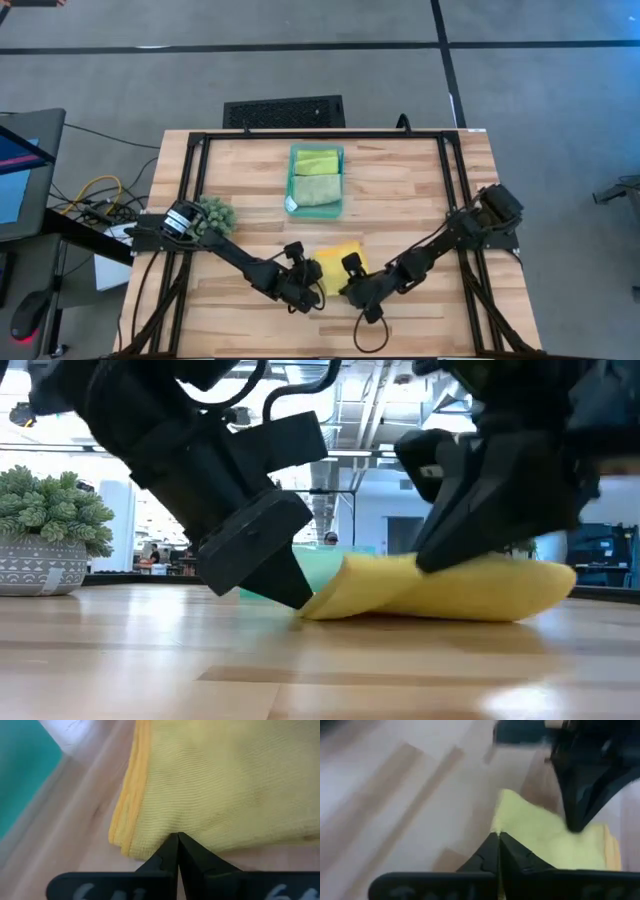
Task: Fold microfiber towels
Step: Fold the yellow microfiber cloth
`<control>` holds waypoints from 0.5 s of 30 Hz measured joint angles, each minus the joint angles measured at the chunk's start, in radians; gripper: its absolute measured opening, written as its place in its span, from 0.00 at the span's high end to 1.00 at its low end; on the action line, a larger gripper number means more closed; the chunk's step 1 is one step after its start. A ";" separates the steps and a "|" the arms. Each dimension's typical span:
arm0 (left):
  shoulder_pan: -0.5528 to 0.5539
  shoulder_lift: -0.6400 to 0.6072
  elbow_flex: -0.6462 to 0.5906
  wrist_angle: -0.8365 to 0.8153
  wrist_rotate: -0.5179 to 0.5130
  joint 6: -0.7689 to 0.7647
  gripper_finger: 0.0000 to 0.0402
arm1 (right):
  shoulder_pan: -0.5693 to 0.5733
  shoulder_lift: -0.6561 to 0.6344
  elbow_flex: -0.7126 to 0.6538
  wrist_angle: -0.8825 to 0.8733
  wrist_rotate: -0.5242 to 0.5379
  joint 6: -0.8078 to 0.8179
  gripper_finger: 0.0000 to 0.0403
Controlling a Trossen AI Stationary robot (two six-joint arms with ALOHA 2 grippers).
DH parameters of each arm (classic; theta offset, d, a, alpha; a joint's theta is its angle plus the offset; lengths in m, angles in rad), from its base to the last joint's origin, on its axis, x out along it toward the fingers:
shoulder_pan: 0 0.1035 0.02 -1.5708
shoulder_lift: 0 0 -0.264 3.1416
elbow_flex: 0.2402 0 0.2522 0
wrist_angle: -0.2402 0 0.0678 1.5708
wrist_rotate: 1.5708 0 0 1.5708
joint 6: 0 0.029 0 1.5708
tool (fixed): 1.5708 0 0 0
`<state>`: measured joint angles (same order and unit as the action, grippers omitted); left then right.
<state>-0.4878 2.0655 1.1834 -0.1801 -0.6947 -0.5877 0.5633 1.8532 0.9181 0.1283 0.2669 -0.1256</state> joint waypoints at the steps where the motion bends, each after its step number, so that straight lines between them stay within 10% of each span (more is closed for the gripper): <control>1: 0.000 0.000 -0.008 0.018 0.003 0.000 1.00 | 0.002 -0.014 0.001 -0.003 -0.018 0.010 0.93; 15: -0.041 0.000 -0.013 0.272 0.091 0.236 1.00 | -0.017 -0.113 -0.007 -0.021 -0.256 0.091 0.96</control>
<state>-0.5292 2.0651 1.1707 0.0921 -0.6042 -0.3519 0.5467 1.7401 0.9112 0.1072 0.0110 -0.0351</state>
